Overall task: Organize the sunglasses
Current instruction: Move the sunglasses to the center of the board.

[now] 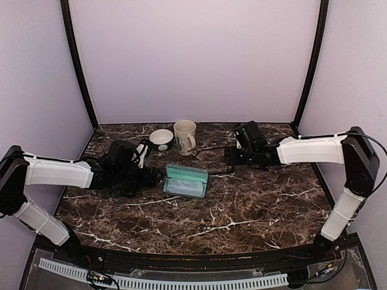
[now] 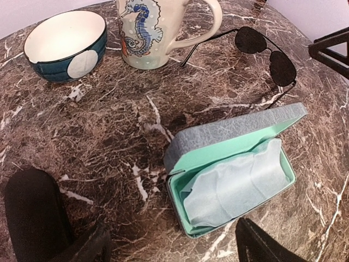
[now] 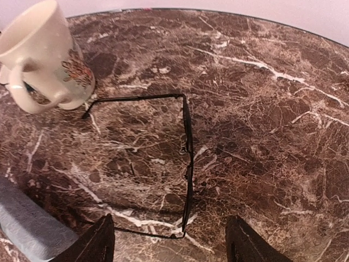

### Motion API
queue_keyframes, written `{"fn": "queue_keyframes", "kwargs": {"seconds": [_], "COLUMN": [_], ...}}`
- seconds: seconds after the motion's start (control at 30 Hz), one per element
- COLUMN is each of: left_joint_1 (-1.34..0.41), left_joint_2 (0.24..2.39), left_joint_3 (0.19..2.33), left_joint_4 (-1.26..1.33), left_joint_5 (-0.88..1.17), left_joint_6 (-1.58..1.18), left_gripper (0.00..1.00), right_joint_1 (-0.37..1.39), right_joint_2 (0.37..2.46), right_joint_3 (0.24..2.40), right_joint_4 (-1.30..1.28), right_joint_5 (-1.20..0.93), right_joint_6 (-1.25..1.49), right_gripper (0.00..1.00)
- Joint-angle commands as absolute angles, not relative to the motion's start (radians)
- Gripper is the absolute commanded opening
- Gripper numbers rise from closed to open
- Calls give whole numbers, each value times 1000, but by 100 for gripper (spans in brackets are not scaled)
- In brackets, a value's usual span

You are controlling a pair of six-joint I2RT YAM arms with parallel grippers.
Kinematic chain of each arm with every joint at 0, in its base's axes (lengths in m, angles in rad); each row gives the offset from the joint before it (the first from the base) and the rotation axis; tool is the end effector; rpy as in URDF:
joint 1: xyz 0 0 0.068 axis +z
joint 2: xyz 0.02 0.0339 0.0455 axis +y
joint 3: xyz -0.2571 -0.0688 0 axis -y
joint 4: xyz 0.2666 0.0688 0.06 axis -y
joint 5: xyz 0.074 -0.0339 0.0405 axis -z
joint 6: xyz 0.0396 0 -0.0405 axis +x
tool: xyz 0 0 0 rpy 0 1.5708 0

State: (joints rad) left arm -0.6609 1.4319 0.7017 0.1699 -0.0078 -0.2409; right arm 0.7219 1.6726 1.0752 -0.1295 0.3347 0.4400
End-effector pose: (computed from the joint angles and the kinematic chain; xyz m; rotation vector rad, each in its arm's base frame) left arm 0.2522 -0.1957 0.1746 0.4491 2.1294 -0.5169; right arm 0.2965 0.2437 0.1949 -0.1474 2.2554 0.2370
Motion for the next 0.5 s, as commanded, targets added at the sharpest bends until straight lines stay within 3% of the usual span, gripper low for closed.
{"fn": "queue_keyframes", "kwargs": {"seconds": [0.0,0.47], "left_joint_1": [-666,-666], "left_joint_2": [1400,1416], "left_joint_3": [716,722], "left_joint_4": [152,162], "left_joint_5": [5,26], "left_joint_6": [-253,-249], "left_gripper": [80,81], "right_joint_1": [692,653], "right_joint_2": [1799,2000], "right_joint_3": [1196,1310], "right_joint_4": [-227,-254], "right_joint_5": [346,311], "right_joint_6": [424,446], "right_gripper": [69,59]}}
